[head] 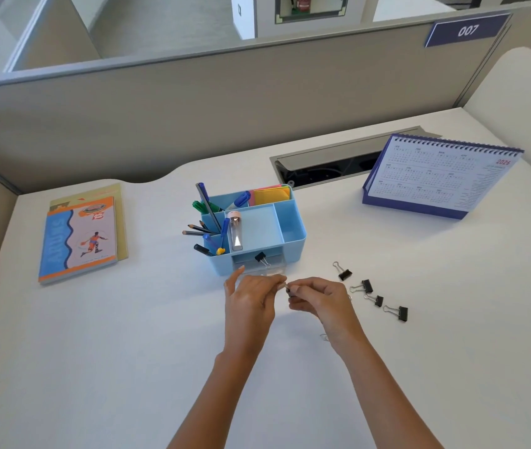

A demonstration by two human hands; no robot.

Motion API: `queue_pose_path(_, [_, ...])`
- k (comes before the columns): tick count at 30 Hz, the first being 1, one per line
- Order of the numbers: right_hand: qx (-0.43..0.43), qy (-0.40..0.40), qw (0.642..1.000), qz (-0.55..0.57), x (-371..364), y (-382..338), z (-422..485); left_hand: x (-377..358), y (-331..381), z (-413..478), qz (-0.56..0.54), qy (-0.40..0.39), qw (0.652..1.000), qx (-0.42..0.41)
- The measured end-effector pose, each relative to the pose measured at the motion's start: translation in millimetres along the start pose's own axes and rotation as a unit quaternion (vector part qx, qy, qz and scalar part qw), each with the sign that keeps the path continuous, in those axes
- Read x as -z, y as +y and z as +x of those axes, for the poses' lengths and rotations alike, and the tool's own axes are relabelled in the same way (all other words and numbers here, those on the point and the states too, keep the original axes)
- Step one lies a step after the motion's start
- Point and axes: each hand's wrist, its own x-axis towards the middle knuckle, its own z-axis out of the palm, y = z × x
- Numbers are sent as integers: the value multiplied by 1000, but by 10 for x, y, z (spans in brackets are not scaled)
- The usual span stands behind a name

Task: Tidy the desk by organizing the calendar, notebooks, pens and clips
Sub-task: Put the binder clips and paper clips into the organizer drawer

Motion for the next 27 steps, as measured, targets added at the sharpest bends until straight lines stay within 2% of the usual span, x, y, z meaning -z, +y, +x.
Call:
queue_pose_path(3, [10, 35, 999, 11, 117, -20, 108, 64, 18, 37, 22, 34, 999, 19])
queue_pose_path(4, [32, 77, 996, -21, 177, -13, 173, 89, 3, 52, 35, 49, 998, 23])
queue_pose_path(5, [68, 128, 984, -100, 249, 6, 255, 114, -25, 62, 51, 66, 996, 28])
queue_pose_path(6, [104, 176, 954, -218, 323, 29, 338, 137, -63, 75, 70, 84, 993, 35])
queue_pose_path(7, [128, 212, 907, -341, 390, 54, 410, 156, -102, 87, 89, 96, 990, 44])
queue_pose_path(9, [118, 232, 819, -511, 513, 131, 535, 176, -161, 101, 130, 97, 985, 63])
queue_pose_path(12, [80, 224, 763, -601, 609, 266, 629, 136, -215, 110, 178, 74, 979, 72])
queue_pose_path(14, [86, 220, 749, -619, 602, 328, 657, 99, -252, 107, 192, 69, 976, 79])
queue_pose_path(16, [99, 212, 753, -615, 574, 335, 656, 74, -272, 104, 194, 67, 975, 89])
queue_pose_path(18, [116, 207, 782, -576, 554, 310, 622, 62, -269, 97, 186, 70, 976, 87])
queue_pose_path(19, [127, 205, 811, -534, 534, 287, 581, 63, -258, 94, 179, 74, 978, 80])
queue_pose_path(21, [125, 182, 890, -400, 474, 228, 467, 70, -214, 84, 153, 68, 985, 50])
queue_pose_path(23, [67, 107, 958, -258, 370, 140, 326, 59, -145, 52, 123, 29, 992, 1])
queue_pose_path(24, [38, 59, 976, -208, 311, 108, 259, 39, -111, 22, 119, 0, 992, -29])
queue_pose_path(27, [8, -69, 986, -150, 169, 64, 116, -43, -59, -103, 128, -49, 987, -84])
